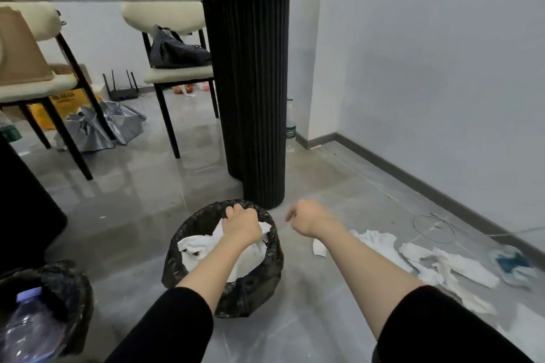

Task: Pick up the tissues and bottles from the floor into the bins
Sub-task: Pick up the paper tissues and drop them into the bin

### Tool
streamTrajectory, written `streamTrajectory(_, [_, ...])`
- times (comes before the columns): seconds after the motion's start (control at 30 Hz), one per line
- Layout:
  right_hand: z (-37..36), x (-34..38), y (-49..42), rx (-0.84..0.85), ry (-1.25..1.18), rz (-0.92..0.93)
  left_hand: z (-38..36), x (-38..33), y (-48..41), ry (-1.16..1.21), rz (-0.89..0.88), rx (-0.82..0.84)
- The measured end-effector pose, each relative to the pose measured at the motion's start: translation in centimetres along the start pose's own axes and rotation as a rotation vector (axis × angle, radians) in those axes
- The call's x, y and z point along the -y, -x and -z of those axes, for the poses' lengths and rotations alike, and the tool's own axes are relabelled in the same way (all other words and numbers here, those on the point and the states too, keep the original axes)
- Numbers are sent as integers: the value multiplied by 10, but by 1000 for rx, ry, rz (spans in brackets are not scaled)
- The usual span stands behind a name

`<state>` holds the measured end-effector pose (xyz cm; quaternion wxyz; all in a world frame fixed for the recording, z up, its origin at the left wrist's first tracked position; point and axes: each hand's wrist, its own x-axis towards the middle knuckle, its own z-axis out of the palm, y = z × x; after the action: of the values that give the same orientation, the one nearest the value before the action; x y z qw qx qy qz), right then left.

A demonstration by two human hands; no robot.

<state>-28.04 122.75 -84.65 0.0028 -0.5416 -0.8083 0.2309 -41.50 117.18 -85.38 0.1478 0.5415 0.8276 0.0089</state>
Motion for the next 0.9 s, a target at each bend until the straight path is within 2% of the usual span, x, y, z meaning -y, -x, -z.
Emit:
streamTrajectory(0.23, [42,-37,33,-112,-28,-130,17,-50,18,94,-111,3])
streamTrajectory(0.37, [66,-60,52,-103,-88,-177,24,-77,25,175,-162,28])
streamTrajectory(0.53, [95,-103,74,-135,-175,-229,29,-121,29,223,-277,-21])
streamTrajectory(0.67, [99,-136,91,-173,-229,-259,16,-157,30,273,-344,-25])
streamTrajectory(0.9, [60,-208,78,-179,-313,-376,-46,-210,3,374,-378,99])
